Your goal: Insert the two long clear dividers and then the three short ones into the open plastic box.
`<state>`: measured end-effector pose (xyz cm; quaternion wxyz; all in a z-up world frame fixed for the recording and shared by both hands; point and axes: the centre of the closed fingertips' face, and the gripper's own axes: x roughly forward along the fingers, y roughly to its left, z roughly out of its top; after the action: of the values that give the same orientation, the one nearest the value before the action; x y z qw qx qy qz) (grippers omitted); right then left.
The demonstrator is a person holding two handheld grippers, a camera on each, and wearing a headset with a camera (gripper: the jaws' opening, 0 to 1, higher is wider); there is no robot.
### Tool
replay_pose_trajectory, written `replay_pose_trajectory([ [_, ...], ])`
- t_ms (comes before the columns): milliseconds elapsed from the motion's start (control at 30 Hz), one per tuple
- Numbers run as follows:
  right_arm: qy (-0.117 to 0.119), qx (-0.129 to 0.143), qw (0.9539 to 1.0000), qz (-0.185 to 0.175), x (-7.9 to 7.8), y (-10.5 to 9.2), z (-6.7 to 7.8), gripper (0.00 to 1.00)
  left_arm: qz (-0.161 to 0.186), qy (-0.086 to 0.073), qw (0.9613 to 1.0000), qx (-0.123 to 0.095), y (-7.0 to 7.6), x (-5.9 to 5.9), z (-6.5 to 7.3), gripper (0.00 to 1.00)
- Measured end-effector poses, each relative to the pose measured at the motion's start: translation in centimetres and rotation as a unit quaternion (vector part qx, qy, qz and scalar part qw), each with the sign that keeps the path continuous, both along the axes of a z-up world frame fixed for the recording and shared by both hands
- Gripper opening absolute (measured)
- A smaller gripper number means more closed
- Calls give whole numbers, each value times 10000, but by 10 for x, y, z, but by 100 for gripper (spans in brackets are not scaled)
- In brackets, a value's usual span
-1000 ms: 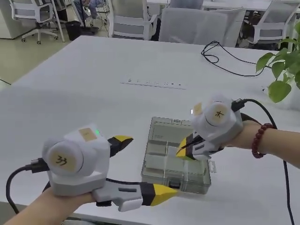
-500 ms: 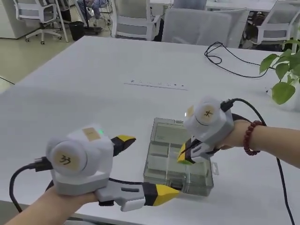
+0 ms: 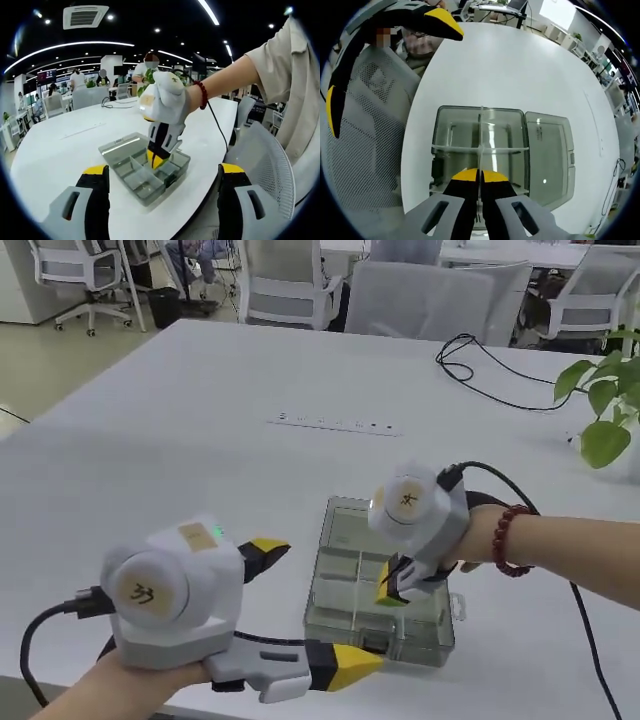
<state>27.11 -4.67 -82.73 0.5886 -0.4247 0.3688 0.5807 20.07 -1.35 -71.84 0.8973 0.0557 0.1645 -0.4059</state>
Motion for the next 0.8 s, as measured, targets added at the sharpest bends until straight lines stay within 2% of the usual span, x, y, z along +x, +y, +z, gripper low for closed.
replay_pose_trajectory([
  [300, 87, -559, 9982, 193, -1, -1, -11, 2, 9, -20, 10000, 8, -1, 4, 0, 91],
  [367, 125, -604, 9980, 168, -1, -2, -10, 1, 10, -27, 10000, 1, -1, 5, 0, 91],
  [567, 176, -640, 9977, 104, -1, -3, -12, 2, 8, -4, 10000, 16, -2, 5, -2, 91],
  [800, 119, -507, 9986, 70, -1, -3, -11, 3, -9, -1, 10000, 20, -4, 6, -2, 91],
])
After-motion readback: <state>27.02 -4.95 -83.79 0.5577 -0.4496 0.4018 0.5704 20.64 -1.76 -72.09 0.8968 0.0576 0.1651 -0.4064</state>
